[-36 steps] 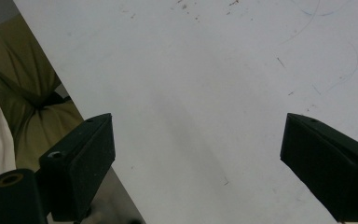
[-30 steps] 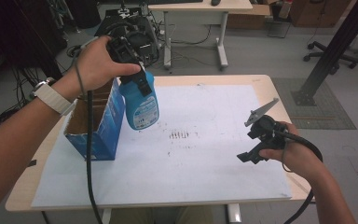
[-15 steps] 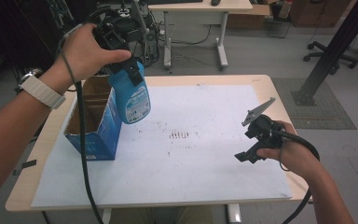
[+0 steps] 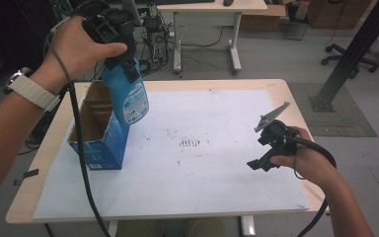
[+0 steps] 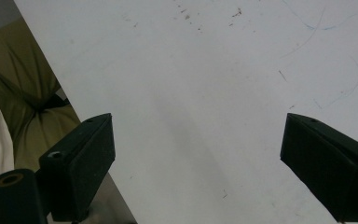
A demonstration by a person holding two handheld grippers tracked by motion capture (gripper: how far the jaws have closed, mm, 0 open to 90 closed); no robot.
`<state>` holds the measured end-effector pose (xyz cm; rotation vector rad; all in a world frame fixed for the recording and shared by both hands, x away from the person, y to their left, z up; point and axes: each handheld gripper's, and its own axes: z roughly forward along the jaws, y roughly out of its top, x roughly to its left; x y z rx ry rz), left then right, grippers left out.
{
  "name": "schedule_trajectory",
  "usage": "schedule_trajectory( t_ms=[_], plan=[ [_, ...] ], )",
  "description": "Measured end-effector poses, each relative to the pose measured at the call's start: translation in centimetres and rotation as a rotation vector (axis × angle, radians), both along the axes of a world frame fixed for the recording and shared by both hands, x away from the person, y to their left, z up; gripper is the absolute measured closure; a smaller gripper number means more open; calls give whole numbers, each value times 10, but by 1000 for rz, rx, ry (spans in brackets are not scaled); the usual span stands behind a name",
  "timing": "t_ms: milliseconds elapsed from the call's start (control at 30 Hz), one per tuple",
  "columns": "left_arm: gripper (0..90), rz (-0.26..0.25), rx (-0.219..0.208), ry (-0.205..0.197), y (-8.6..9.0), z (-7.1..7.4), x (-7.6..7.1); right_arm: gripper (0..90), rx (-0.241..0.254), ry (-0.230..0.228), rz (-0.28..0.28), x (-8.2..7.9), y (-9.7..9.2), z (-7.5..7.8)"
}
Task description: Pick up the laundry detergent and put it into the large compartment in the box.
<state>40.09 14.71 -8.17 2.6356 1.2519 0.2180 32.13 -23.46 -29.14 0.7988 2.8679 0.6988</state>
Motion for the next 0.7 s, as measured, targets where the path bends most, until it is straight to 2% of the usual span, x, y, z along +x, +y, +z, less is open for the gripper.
schedule_trajectory(
  t_ms=[200,400,600,700],
  plan=[
    [373,50,12,1,6,5,1,101,3,1,0,0,0,0],
    [373,101,-12,-3,16,12,2,101,2,1,5,0,1,-1],
    [373,140,-3,-10,22,15,2,101,0,2,5,1,2,-1],
    [373,152,-14,-11,25,17,3,101,1,0,7,2,3,0]
  ],
)
